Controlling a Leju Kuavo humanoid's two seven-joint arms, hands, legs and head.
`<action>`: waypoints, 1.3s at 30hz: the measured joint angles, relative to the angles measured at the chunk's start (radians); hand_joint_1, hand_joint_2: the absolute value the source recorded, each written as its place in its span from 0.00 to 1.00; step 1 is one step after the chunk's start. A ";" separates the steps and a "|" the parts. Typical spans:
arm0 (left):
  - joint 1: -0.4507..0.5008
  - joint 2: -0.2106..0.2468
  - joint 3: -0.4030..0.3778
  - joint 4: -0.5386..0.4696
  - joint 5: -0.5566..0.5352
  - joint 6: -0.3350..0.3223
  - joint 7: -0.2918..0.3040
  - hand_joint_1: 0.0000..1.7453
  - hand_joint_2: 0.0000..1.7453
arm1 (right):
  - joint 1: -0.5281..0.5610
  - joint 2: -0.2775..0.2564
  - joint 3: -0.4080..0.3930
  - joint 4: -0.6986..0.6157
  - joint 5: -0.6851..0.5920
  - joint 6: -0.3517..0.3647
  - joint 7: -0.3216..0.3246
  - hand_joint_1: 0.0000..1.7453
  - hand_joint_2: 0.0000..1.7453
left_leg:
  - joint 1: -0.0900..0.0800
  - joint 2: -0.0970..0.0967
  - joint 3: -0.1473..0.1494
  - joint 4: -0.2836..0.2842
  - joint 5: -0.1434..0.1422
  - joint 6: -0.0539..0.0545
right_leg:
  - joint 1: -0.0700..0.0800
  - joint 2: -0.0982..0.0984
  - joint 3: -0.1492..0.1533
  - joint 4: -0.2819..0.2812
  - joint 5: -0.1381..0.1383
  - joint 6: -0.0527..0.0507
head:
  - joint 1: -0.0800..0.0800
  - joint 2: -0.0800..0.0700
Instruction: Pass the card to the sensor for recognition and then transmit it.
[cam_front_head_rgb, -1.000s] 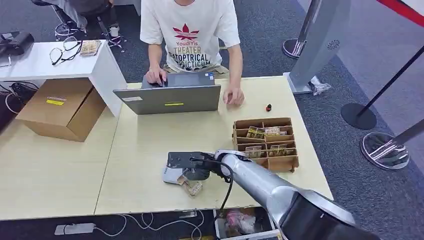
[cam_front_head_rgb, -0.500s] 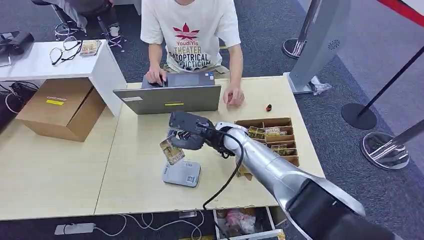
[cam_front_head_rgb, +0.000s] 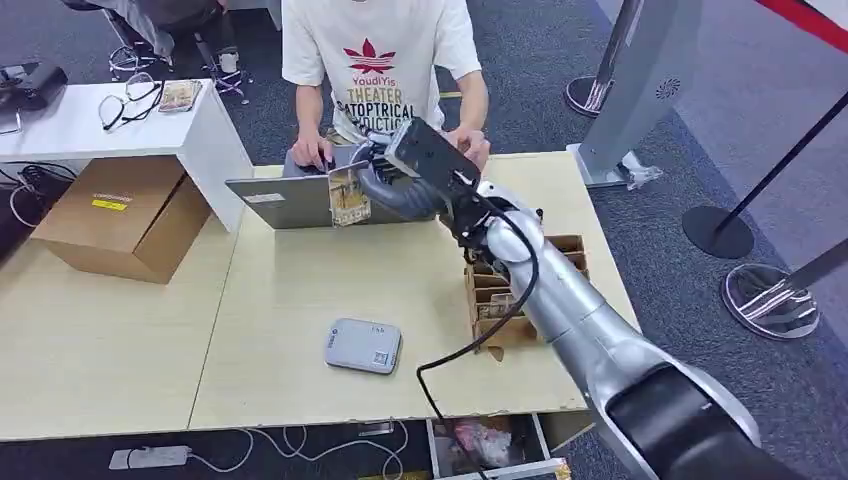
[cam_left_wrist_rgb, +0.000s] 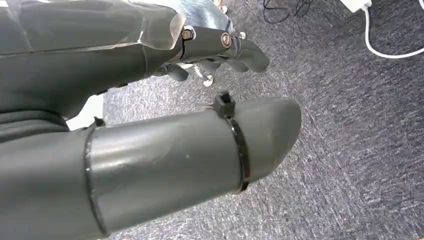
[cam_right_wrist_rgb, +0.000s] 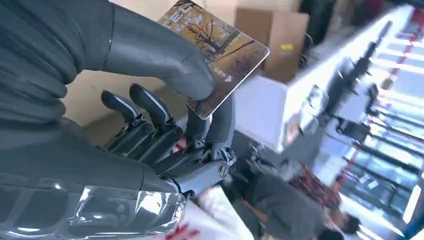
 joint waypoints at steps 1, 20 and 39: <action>0.000 0.000 -0.003 0.000 -0.003 0.000 0.000 0.00 0.00 | -0.002 -0.003 -0.016 -0.011 0.002 -0.006 0.003 1.00 1.00 | 0.000 0.000 0.000 0.000 0.000 0.000 | 0.000 0.000 0.000 0.000 0.000 0.000 | 0.000 0.000; -0.018 -0.003 -0.038 0.000 -0.025 -0.027 0.025 0.00 0.00 | -0.107 -0.027 -0.204 0.178 0.115 -0.162 -0.005 1.00 1.00 | 0.000 0.000 0.000 0.000 0.000 0.000 | 0.000 0.000 0.000 0.000 0.000 0.000 | 0.000 0.000; -0.024 -0.006 -0.069 0.000 -0.041 -0.036 0.042 0.00 0.00 | -0.092 -0.057 -0.259 0.356 0.155 -0.190 -0.013 0.00 1.00 | 0.000 0.000 0.000 0.000 0.000 0.000 | 0.000 0.000 0.000 0.000 0.000 0.000 | 0.000 0.000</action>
